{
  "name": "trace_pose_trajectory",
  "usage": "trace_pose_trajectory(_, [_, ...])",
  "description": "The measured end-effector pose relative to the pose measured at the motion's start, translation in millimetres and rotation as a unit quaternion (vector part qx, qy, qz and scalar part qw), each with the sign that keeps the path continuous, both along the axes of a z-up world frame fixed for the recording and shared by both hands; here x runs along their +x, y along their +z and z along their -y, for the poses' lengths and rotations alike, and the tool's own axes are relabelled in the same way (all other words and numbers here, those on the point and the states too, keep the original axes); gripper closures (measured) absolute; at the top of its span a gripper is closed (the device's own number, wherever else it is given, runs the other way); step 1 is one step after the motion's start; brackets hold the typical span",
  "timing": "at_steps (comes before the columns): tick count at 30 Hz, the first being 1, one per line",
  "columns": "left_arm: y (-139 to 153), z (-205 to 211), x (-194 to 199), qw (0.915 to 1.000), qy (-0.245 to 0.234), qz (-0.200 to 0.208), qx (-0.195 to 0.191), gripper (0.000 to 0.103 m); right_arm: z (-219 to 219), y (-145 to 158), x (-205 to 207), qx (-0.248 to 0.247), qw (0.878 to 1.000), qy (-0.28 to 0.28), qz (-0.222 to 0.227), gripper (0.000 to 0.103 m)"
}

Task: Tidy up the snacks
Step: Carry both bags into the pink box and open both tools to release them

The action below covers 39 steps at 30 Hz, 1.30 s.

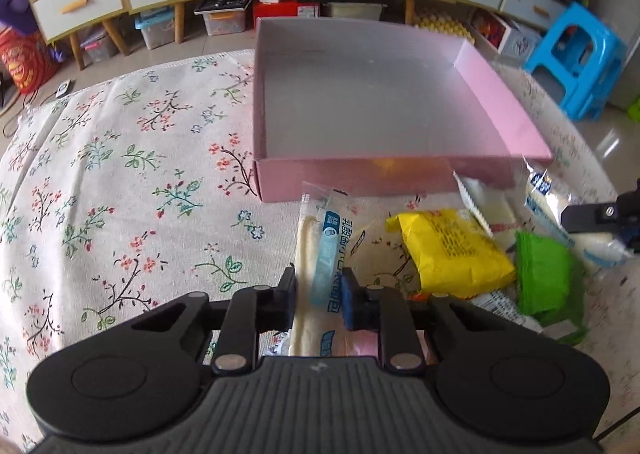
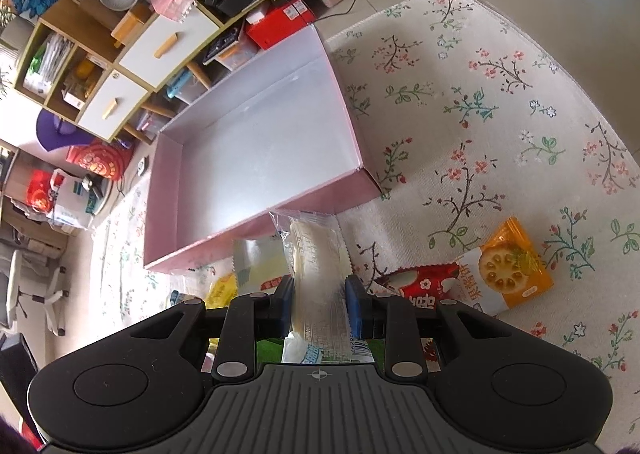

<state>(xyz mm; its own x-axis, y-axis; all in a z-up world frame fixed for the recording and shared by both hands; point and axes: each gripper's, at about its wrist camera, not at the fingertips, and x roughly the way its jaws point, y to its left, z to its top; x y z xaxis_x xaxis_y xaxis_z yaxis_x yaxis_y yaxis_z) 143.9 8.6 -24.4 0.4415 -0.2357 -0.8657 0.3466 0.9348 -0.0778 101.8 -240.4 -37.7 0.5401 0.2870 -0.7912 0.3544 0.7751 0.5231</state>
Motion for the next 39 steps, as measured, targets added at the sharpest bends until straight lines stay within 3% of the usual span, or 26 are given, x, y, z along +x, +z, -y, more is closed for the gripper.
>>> trace_pose_trajectory(5, [16,-7,-5,0.9995,0.009,0.011,-0.028,0.084,2,8,0,0.011,1.0,-0.006,0.017,0.076])
trace_pose_trajectory(13, [38,-3,-10,0.9979,0.013,0.048,-0.042,0.084,5,18,11,0.055,0.997,-0.025,0.054,0.076])
trace_pose_trajectory(22, [50,11,29,0.9963,0.021,0.076,-0.035,0.084,4,12,17,0.075,0.996,-0.031,0.044,0.078])
trace_pose_trajectory(39, [23,28,77,0.9958,0.066,0.055,-0.032,0.082,15,9,16,0.089,0.995,-0.037,0.039,0.081])
